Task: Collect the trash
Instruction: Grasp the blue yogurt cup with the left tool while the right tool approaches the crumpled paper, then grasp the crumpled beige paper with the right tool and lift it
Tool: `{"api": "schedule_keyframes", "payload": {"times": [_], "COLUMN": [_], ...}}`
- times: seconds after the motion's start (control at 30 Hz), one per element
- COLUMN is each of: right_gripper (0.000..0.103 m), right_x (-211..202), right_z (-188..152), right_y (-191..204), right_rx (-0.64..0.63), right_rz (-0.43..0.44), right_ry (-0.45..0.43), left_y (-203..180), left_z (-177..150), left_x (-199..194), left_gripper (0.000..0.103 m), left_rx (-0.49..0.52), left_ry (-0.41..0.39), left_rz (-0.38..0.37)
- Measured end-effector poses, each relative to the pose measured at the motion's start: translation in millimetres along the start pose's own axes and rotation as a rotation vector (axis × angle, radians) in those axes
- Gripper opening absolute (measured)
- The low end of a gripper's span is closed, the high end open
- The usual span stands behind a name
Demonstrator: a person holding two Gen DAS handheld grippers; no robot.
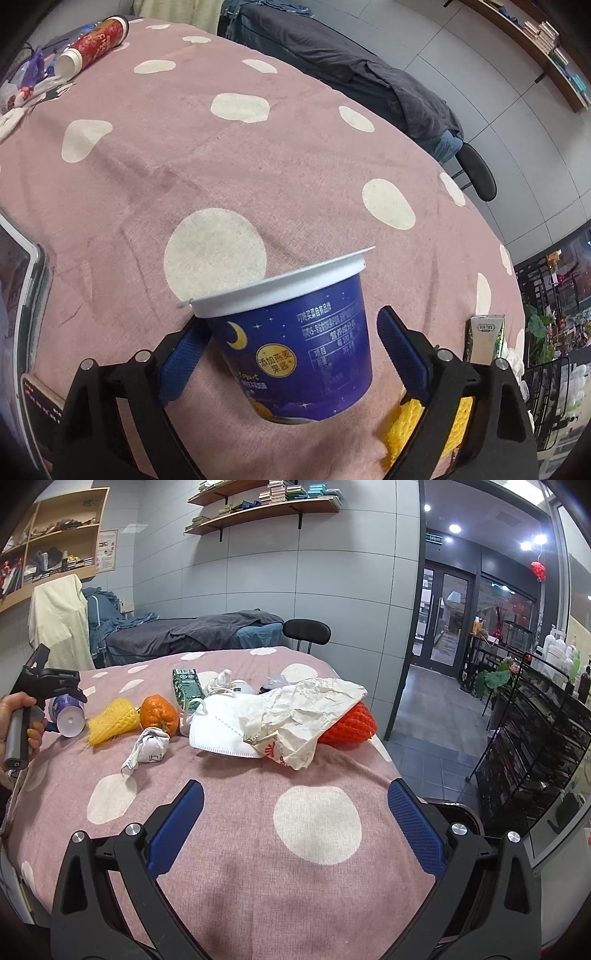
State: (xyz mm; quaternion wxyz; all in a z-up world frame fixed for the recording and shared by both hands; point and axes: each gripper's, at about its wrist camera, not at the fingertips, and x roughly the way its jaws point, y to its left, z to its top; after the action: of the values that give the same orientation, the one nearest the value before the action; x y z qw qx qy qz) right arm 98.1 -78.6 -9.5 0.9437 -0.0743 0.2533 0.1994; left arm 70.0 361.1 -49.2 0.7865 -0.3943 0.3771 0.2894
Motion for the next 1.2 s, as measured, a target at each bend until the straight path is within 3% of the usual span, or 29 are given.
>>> {"api": "schedule_keyframes", "payload": {"times": [0.07,0.13,0.2,0.33,0.5,0.6,0.73,0.9,0.97,1.0,1.2], "right_gripper": [0.098,0.098,0.098,0.098,0.096,0.08,0.067,0.032,0.025,0.014,0.007], "right_x": [2.4,4.2,7.3,21.4,37.3,55.6,86.6,105.3,104.3,102.1,83.6], "right_z": [2.4,6.1,11.2,25.7,42.5,48.4,49.1,45.5,43.6,43.1,40.8], "right_y": [-1.0,-2.7,-4.4,-8.9,-9.9,-13.2,-25.1,-35.2,-33.4,-32.7,-33.7], "right_rx": [0.003,0.002,-0.006,-0.001,-0.027,-0.021,0.062,0.156,0.154,0.157,0.161], "right_rz": [0.005,0.004,0.001,0.048,0.042,0.062,0.089,0.168,0.176,0.186,0.221], "right_ry": [0.005,0.001,-0.005,0.013,0.007,0.05,0.147,0.205,0.198,0.192,0.143], "left_y": [-4.1,-7.0,-10.7,-19.7,-41.3,-51.7,-67.0,-89.3,-95.0,-97.6,-105.4], "left_z": [-1.4,-5.5,-9.6,-21.4,-48.6,-67.0,-92.1,-114.5,-120.4,-123.1,-134.7], "left_x": [6.9,10.4,8.3,-0.2,-24.2,-37.4,-55.6,-69.1,-70.6,-70.8,-82.7], "left_gripper": [0.071,0.068,0.068,0.068,0.068,0.068,0.068,0.068,0.068,0.068,0.068], "left_rx": [0.024,0.045,0.07,0.109,0.223,0.276,0.358,0.449,0.474,0.481,0.505], "left_ry": [0.023,0.03,0.013,-0.002,-0.063,-0.076,-0.102,-0.126,-0.125,-0.122,-0.159], "left_rz": [0.004,-0.007,0.0,-0.056,-0.099,-0.136,-0.172,-0.21,-0.222,-0.227,-0.272]}}
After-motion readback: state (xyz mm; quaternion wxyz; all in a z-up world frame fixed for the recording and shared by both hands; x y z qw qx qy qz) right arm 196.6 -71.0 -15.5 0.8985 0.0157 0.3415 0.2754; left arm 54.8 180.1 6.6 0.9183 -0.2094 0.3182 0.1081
